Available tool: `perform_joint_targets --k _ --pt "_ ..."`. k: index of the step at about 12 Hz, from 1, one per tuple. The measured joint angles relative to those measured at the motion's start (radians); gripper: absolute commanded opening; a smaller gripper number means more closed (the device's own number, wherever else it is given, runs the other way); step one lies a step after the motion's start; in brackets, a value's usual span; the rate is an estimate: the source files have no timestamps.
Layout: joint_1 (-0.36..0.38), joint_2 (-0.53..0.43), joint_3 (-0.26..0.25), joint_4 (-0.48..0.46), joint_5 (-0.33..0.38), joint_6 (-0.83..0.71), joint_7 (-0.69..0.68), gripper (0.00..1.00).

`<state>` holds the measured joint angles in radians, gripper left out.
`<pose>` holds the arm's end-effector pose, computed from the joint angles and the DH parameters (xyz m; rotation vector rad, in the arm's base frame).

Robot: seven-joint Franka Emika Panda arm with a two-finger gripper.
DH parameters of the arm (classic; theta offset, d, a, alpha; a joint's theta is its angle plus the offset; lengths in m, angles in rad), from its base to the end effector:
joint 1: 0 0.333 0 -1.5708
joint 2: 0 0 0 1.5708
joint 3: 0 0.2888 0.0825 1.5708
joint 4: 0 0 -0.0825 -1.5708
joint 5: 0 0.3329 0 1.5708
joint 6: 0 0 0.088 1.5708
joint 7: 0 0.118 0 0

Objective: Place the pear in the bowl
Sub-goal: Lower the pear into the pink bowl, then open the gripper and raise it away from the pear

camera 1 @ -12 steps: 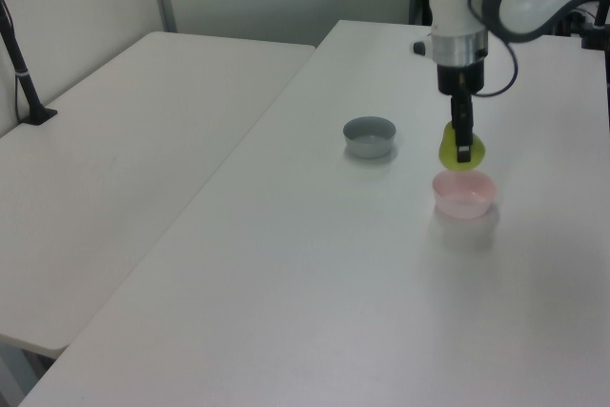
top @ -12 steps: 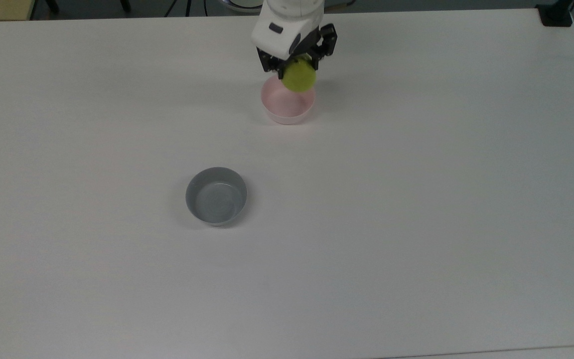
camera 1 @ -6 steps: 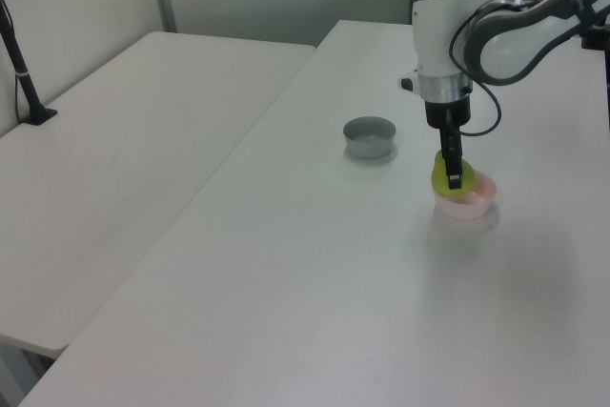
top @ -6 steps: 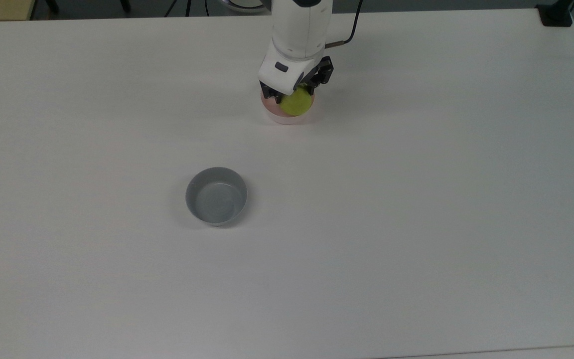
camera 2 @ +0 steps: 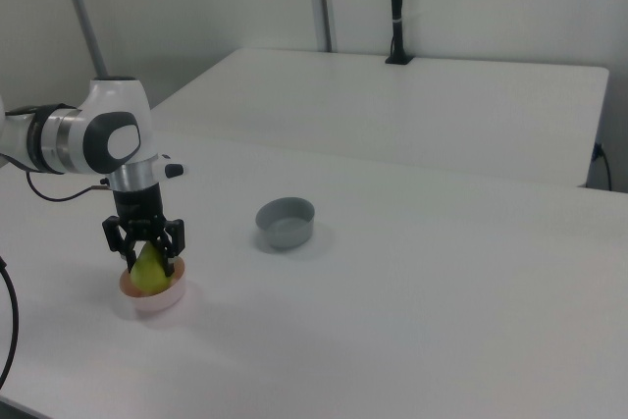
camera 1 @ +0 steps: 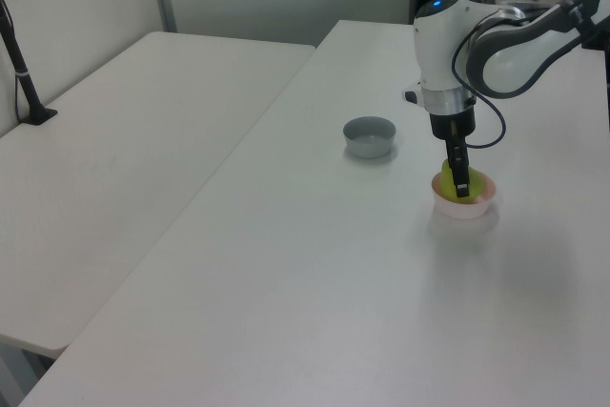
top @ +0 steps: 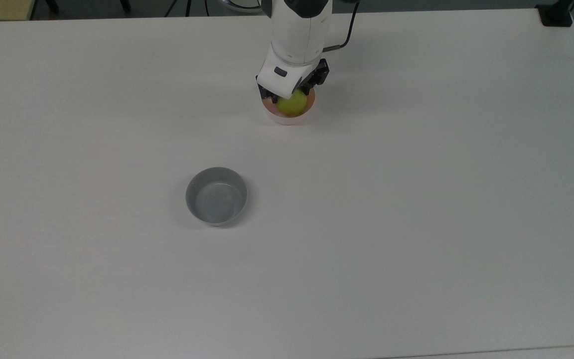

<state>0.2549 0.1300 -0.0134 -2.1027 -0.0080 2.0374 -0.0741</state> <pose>0.4817 0.1182 0.3363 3.0626 0.4940 -0.3017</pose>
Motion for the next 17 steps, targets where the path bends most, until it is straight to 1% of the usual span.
perform_joint_targets --k 1,2,4,7,11,13,15,17 --pt "-0.002 0.000 0.000 -0.001 0.000 0.000 0.001 0.76" --pt "-0.004 0.000 0.000 -0.002 0.000 0.000 0.001 0.82" --pt "-0.005 0.000 0.000 -0.002 -0.001 0.000 0.001 0.91" --pt "-0.010 -0.001 0.000 -0.002 -0.001 0.000 0.004 1.00" --pt "-0.019 -0.013 0.000 0.003 -0.001 0.000 0.004 1.00" --pt "-0.030 -0.025 0.000 0.028 -0.001 -0.026 0.005 1.00" --pt "-0.057 -0.049 -0.001 0.082 -0.001 -0.079 0.005 1.00" --pt "-0.089 -0.070 -0.005 0.167 -0.002 -0.154 0.005 1.00"
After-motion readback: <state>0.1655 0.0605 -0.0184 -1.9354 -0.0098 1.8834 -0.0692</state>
